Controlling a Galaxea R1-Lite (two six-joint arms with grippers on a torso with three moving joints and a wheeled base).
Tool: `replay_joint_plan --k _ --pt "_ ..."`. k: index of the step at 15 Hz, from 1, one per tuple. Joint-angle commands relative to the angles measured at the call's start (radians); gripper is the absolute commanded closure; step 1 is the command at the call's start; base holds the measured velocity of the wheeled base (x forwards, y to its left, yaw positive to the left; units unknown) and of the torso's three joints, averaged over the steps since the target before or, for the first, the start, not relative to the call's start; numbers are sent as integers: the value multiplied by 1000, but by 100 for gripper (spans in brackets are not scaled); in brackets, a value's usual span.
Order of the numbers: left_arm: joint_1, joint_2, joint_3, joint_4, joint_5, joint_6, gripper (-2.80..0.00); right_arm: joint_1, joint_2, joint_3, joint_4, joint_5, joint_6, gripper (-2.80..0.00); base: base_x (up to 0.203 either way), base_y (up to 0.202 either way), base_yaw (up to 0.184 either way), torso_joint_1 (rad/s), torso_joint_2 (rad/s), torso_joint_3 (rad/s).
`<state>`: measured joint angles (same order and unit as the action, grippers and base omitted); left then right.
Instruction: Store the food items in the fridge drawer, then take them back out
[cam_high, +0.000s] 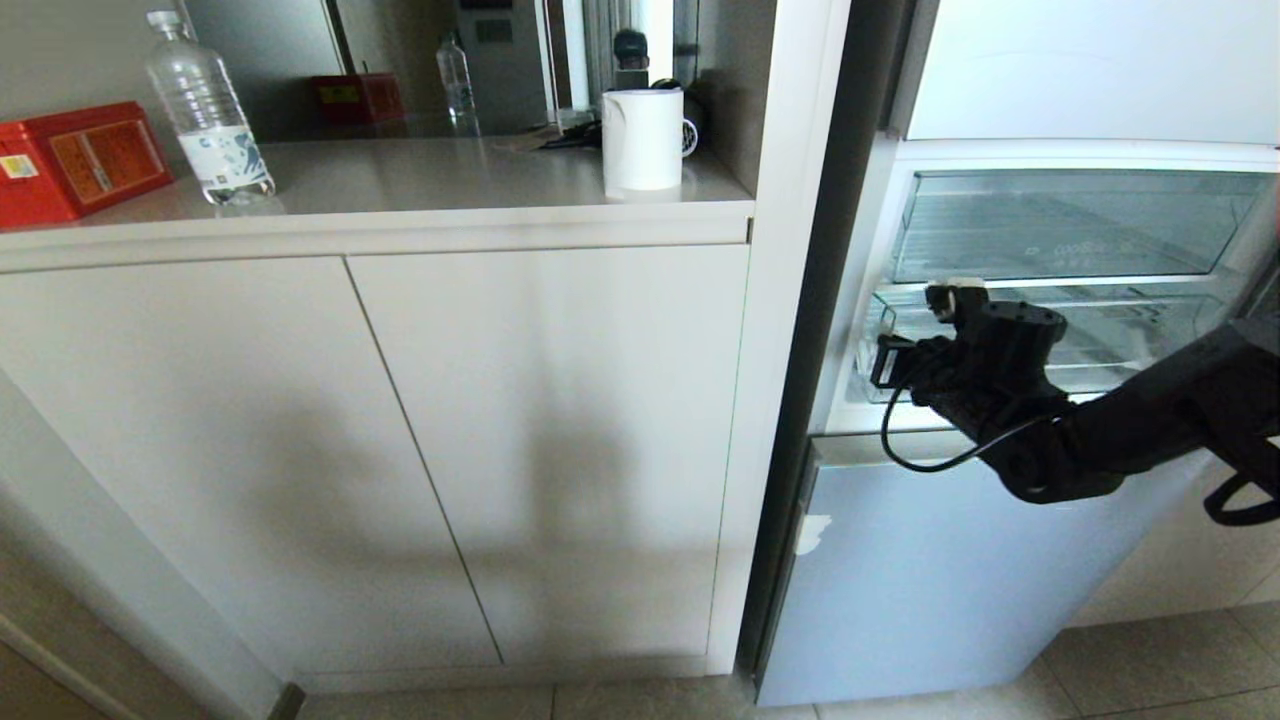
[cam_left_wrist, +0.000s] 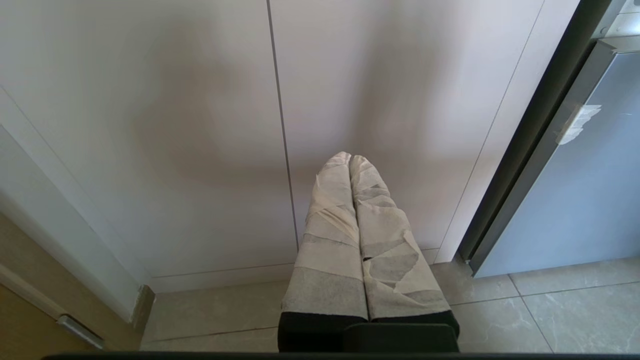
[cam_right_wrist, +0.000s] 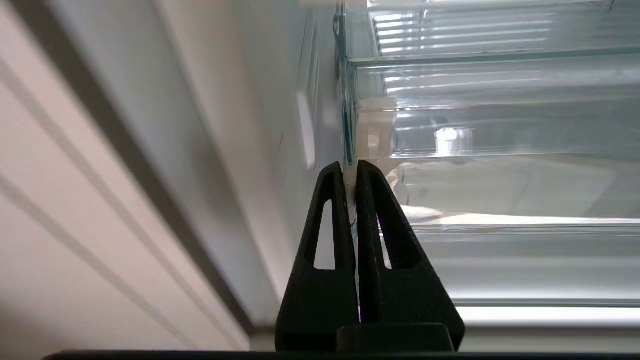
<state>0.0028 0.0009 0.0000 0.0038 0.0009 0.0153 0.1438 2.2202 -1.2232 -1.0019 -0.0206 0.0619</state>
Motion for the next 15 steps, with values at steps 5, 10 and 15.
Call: replay_joint_plan --k 5,10,15 --pt "0 1 0 -1 0 0 0 11 -222 302 -32 5 0 0 0 0 0 0 0 0" --pt "0 1 0 1 -1 0 0 20 -368 476 -35 2 3 0 0 0 0 0 0 0" --pt "0 1 0 0 0 0 0 31 -513 620 -33 -5 5 -280 0 0 0 0 0 0"
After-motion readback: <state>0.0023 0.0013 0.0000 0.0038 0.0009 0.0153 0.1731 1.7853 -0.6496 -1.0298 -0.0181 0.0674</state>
